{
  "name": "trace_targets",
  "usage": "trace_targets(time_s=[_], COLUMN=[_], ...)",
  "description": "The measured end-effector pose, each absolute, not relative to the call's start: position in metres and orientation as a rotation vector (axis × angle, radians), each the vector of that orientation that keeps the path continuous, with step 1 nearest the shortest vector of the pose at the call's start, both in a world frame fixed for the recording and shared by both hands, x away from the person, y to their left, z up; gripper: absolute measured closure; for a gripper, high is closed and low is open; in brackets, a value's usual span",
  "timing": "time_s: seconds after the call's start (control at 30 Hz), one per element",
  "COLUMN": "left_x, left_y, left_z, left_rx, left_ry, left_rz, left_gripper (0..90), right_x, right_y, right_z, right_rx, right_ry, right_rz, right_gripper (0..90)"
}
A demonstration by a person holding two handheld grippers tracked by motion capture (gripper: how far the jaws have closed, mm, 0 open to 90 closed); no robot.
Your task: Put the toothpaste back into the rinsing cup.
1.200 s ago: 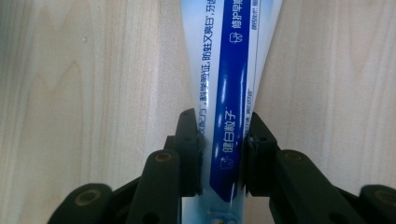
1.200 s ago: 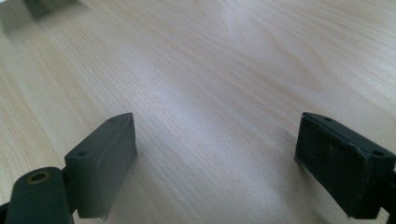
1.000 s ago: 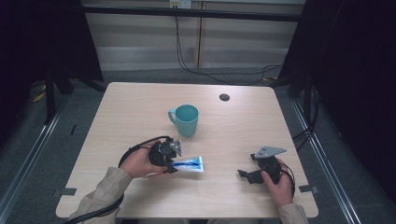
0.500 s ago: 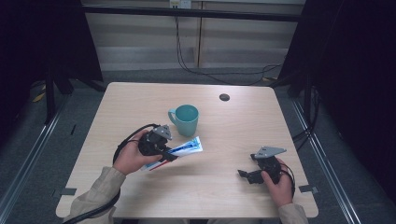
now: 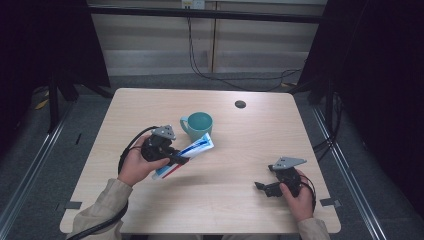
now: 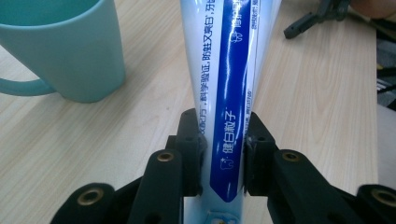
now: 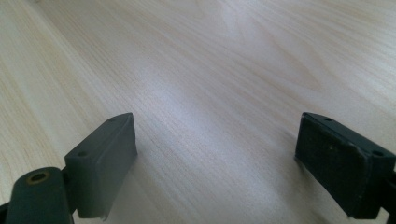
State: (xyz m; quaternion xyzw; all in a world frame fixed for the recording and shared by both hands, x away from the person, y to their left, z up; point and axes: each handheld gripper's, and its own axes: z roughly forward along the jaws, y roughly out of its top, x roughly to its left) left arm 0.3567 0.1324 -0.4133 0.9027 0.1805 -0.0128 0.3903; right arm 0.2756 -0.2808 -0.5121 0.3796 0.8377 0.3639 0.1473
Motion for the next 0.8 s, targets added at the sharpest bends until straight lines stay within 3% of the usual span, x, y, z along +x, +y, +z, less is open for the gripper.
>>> trace_targets(time_s=[0.8], left_x=[0.361], left_y=[0.15], left_z=[-0.402], left_rx=[2.091], left_ry=[0.607], left_rz=[0.03], left_gripper=[73.1], right_x=[0.276], right_y=[-0.281], right_z=[-0.512], right_rx=[1.092], right_ry=[2.41], right_rz=[1.047], right_gripper=[11.9])
